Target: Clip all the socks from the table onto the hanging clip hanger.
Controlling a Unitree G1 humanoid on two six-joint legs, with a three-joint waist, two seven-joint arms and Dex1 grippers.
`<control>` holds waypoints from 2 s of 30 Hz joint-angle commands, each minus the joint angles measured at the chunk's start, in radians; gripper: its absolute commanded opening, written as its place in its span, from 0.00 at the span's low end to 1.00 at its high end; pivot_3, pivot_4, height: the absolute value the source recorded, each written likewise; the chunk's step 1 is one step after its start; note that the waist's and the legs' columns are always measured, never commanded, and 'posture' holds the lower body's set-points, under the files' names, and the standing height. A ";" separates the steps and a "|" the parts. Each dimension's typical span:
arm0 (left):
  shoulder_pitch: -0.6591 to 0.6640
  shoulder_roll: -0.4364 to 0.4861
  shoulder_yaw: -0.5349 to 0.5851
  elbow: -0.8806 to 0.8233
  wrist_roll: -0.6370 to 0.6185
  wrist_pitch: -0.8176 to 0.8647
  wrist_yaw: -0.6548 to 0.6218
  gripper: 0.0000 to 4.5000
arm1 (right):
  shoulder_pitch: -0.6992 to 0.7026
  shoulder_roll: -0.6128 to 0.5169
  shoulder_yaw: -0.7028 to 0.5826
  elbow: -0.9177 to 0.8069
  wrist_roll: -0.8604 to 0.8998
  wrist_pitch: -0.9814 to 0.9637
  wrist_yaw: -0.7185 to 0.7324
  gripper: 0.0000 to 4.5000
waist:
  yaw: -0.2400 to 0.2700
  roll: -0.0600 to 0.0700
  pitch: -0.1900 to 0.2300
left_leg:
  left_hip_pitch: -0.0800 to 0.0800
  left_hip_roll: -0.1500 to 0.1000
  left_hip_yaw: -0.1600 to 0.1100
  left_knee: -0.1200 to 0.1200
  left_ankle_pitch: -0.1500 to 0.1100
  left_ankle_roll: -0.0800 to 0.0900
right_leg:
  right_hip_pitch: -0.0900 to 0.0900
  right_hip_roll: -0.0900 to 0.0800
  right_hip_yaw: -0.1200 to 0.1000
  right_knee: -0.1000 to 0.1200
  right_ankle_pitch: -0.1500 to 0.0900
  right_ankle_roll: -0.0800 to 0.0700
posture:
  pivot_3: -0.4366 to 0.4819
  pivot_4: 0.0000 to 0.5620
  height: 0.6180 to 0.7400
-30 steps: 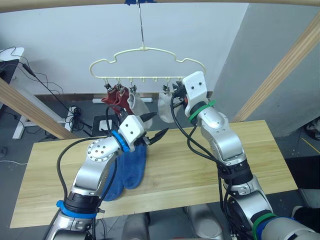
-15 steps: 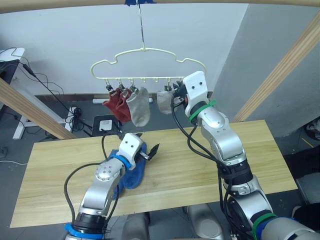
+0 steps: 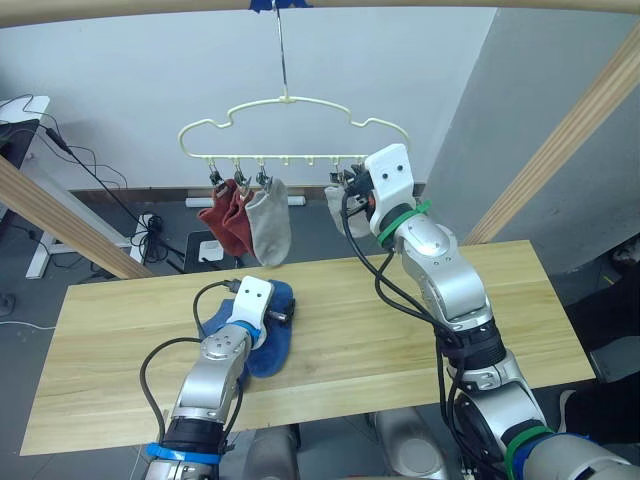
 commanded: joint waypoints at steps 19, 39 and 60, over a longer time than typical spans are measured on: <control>-0.107 0.143 -0.239 0.022 0.127 -0.451 -0.287 0.00 | -0.017 -0.002 -0.007 -0.042 0.001 -0.005 0.003 0.03 | 0.005 0.000 0.000 | 0.000 0.000 0.000 0.000 0.000 0.000 | 0.000 0.000 0.000 -0.001 0.000 0.000 | 0.26 0.47 1.00; -0.405 -0.067 -0.241 0.238 0.227 -0.645 -0.110 0.00 | -0.013 -0.001 -0.009 -0.072 0.007 0.028 0.003 0.03 | -0.004 0.000 0.000 | -0.001 -0.001 0.000 0.000 0.000 0.000 | 0.000 0.000 0.000 -0.002 0.000 0.000 | 0.23 0.47 1.00; -0.423 -0.077 -0.217 0.220 0.230 -0.662 -0.055 0.00 | -0.005 -0.004 -0.004 -0.077 0.005 0.040 0.008 0.03 | -0.004 0.000 0.000 | -0.001 -0.001 0.000 0.000 0.000 0.000 | 0.000 0.000 0.000 -0.002 0.000 0.000 | 0.23 0.48 1.00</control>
